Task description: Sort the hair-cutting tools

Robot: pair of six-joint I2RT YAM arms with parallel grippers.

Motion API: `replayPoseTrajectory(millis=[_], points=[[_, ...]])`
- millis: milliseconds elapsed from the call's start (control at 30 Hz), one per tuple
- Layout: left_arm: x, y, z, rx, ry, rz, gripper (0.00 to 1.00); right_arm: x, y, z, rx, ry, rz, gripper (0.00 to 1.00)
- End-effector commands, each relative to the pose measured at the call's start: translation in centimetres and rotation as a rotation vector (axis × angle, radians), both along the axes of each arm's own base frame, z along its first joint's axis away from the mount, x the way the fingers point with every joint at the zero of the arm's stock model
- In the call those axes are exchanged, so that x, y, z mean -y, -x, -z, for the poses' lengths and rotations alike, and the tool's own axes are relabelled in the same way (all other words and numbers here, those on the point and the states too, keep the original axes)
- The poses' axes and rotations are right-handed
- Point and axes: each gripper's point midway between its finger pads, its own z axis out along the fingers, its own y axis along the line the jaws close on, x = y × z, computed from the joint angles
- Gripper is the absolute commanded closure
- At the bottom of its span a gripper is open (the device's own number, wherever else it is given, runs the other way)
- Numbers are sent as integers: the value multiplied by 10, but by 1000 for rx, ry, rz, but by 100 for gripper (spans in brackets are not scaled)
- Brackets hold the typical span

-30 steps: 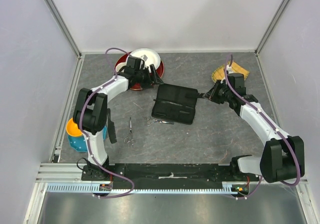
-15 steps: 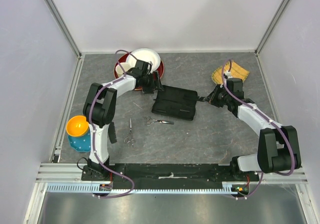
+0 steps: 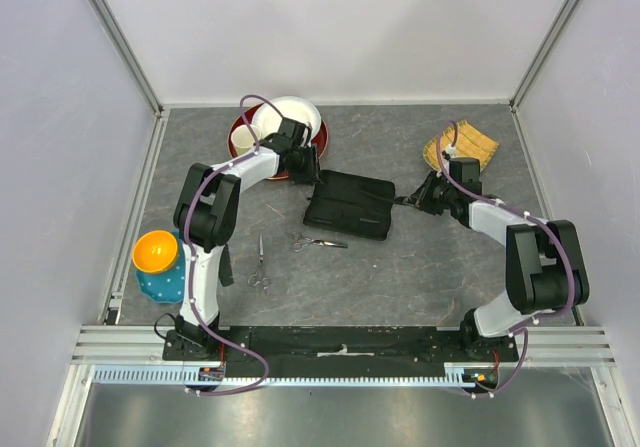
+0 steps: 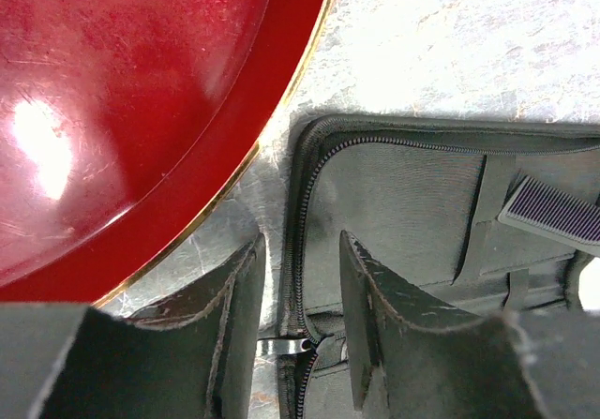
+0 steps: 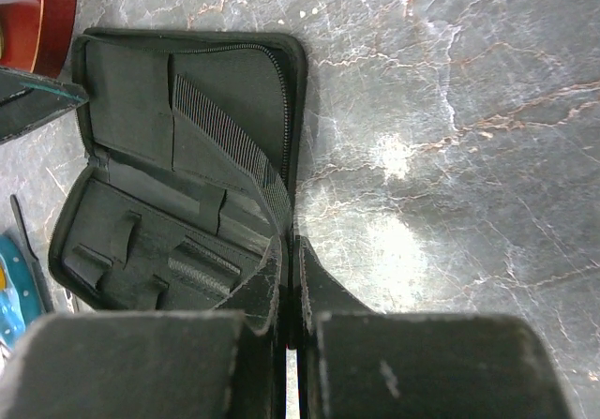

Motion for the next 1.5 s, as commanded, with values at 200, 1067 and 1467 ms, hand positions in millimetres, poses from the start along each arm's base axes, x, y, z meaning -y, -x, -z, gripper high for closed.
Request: replayPoseTrajectory(millis=[200,1067,1467], points=[[-7,3,12,20,-104,55,55,-10,-5,19,-58,4,-95,100],[-11,13,9,23,-121,48,40,-32,-39,48,-100,64,-196,100],[-16,14,4,48,-140,60,39,-68,-45,62,-84,6,-216,100]])
